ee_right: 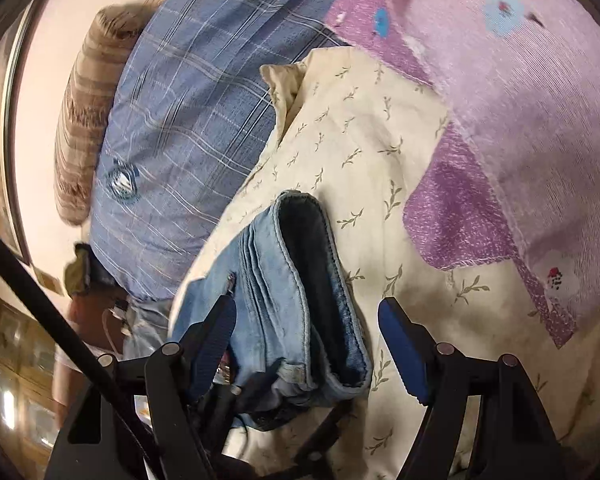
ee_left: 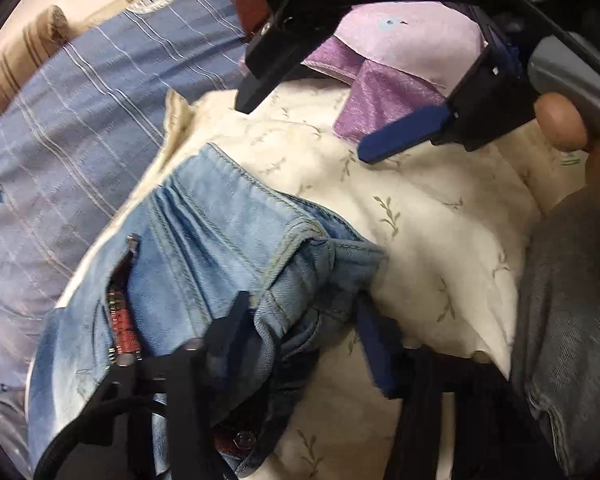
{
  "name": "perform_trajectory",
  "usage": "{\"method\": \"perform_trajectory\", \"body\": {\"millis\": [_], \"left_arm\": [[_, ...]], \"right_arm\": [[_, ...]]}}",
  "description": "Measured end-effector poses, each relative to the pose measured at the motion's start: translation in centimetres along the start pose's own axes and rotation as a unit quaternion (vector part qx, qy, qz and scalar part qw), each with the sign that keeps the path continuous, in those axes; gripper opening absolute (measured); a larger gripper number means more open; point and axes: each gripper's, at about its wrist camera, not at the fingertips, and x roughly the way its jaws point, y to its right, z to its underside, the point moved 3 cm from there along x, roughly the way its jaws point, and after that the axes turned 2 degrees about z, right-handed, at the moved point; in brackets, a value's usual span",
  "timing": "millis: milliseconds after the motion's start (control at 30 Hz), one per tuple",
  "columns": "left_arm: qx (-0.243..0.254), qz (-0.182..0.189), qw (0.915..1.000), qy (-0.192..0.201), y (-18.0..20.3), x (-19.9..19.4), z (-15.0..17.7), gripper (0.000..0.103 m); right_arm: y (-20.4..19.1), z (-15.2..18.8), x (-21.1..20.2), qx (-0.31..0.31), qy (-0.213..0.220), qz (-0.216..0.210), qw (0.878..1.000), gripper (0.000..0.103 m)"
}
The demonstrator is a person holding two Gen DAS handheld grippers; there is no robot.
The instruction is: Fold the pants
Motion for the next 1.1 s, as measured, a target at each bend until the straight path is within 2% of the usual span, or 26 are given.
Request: {"method": "perform_trajectory", "body": {"millis": [100, 133, 200, 267, 433, 500, 600, 667, 800, 833, 867, 1000, 1100], "left_arm": [[-0.076, 0.041, 0.9962, 0.01, -1.3, -0.9, -0.4, 0.033], [-0.123, 0.066, 0.9901, 0.015, -2.4, -1.4, -0.5, 0.032], [-0.176, 0.092, 0.9801, 0.017, -3.8, -2.0, -0.5, 0.031], [-0.207, 0.107, 0.9723, 0.018, -4.5, -1.8, -0.6, 0.031], [-0.247, 0.126, 0.9604, 0.023, -5.1, -1.5, -0.2, 0.031], [-0.265, 0.13, 0.9552, 0.019, -5.5, -1.5, -0.1, 0.031], [-0.293, 0.133, 0.9465, 0.02, -5.9, -1.5, -0.1, 0.031], [-0.306, 0.136, 0.9421, 0.021, -6.3, -1.5, -0.2, 0.03], [-0.313, 0.131, 0.9405, 0.014, -5.9, -0.8, -0.5, 0.03], [-0.315, 0.131, 0.9399, 0.013, -5.9, -0.8, -0.6, 0.03], [-0.321, 0.136, 0.9373, 0.013, -6.0, -0.9, -0.5, 0.03], [-0.358, 0.166, 0.919, 0.011, -7.4, -1.1, -0.6, 0.03], [-0.367, 0.175, 0.9138, 0.009, -8.2, -1.3, -0.9, 0.03]], "right_arm": [[0.3, 0.0, 0.2, 0.014, -0.011, -0.02, 1.0, 0.076], [0.3, 0.0, 0.3, 0.014, -0.015, -0.025, 0.999, 0.076], [0.1, 0.0, 1.0, 0.016, -0.029, -0.034, 0.999, 0.076], [-0.4, -0.1, 2.3, 0.021, -0.052, -0.039, 0.998, 0.076], [-1.4, -0.8, 5.6, -0.002, -0.089, 0.009, 0.996, 0.077], [-0.7, -0.8, 6.3, 0.015, -0.102, -0.002, 0.995, 0.076], [-0.7, -0.7, 6.5, 0.002, -0.103, -0.003, 0.995, 0.055], [-0.9, -0.5, 6.8, -0.003, -0.107, -0.004, 0.994, 0.035], [-1.6, -0.5, 6.8, -0.02, -0.101, 0.0, 0.995, 0.022], [-1.6, -0.5, 6.8, -0.019, -0.099, 0.001, 0.995, 0.015], [-1.6, -0.6, 6.6, -0.021, -0.097, 0.001, 0.995, 0.012], [-2.6, -0.5, 5.5, -0.047, -0.065, 0.006, 0.997, 0.01], [-3.1, -0.9, 4.9, -0.054, -0.053, -0.003, 0.997, 0.01]]}}
